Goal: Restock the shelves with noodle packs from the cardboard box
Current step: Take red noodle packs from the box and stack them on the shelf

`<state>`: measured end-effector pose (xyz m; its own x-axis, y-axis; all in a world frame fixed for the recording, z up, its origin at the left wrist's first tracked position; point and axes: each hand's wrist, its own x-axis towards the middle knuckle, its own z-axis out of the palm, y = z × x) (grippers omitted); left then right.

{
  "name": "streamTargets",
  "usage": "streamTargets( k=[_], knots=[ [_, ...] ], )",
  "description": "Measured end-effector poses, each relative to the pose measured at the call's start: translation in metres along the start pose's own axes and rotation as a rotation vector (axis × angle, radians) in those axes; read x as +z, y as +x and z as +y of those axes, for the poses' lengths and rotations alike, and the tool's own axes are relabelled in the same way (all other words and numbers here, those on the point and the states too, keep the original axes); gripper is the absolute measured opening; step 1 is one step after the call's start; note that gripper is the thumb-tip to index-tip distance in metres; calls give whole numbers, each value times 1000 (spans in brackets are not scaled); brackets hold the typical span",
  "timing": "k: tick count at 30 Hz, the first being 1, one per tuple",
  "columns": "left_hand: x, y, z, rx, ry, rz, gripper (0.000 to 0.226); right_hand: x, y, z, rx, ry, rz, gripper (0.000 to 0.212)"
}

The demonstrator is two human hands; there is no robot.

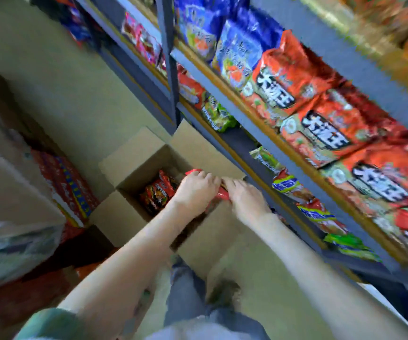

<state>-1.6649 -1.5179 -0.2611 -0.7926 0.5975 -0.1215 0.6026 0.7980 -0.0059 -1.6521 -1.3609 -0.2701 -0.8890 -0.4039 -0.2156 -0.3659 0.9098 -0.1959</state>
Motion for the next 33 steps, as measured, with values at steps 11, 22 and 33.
streamTargets(
  k=[11, 22, 33],
  knots=[
    [-175, 4, 153, 258, 29, 407, 47, -159, -200, 66, 145, 36, 322, 52],
    [-255, 11, 216, 549, 83, 941, 55, -244, -304, 80, 638, 1405, 633, 58],
    [-303, 23, 227, 333, -556, 778, 46, -259, -308, 96, 403, 1827, 959, 71]
  ],
)
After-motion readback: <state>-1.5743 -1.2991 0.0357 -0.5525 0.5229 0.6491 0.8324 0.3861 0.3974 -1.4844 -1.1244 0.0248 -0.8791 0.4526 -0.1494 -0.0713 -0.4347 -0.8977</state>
